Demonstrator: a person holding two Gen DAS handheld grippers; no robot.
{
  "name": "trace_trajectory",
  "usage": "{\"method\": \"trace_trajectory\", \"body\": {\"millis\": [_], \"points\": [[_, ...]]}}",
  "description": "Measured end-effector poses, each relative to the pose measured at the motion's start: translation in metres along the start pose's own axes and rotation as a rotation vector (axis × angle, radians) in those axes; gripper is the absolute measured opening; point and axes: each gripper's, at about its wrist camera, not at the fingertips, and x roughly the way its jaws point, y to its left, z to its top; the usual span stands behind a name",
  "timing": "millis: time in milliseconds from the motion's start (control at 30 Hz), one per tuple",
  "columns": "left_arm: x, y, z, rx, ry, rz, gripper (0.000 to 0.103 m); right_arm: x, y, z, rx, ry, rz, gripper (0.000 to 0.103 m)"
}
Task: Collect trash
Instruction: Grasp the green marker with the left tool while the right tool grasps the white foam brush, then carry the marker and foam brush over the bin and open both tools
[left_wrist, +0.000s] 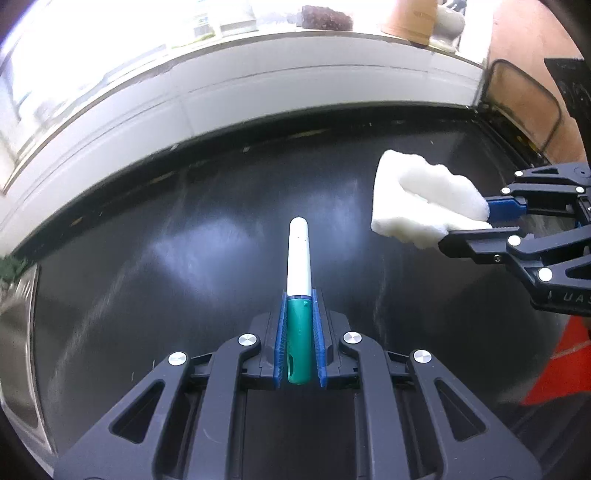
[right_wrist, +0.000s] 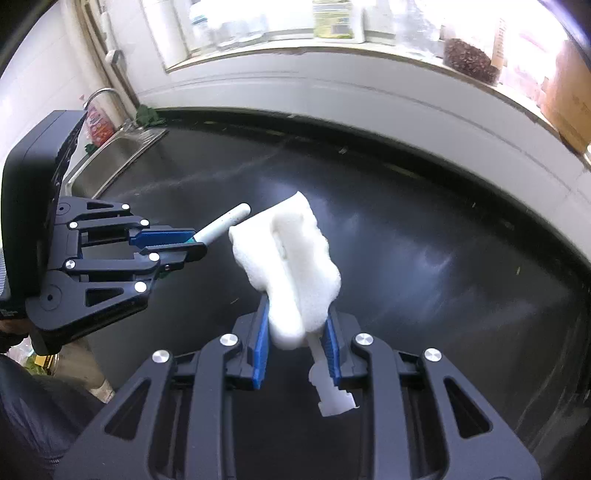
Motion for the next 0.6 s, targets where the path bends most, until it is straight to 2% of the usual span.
{"method": "trace_trajectory", "body": {"millis": [100, 300, 467, 600], "points": [[-0.018, 0.014, -0.025, -0.021, 0.007, -0.005, 0.013, -0.012, 0.029, -0.022, 0.014, 0.001, -0.007, 0.026], [-0.039, 0.029, -0.067, -0.044, -0.005, 0.012, 0.013, -0.017, 0.066, -0.036, 0.031, 0.002, -0.037, 0.026], [-0.060, 0.061, -0.093, -0.102, -0.044, 0.057, 0.013, -0.016, 0.092, -0.022, 0.014, -0.020, -0.033, 0.026], [-0.088, 0.100, -0.122, -0.215, -0.082, 0.128, 0.013, -0.013, 0.137, 0.002, -0.055, -0.046, 0.008, 0.026]]}}
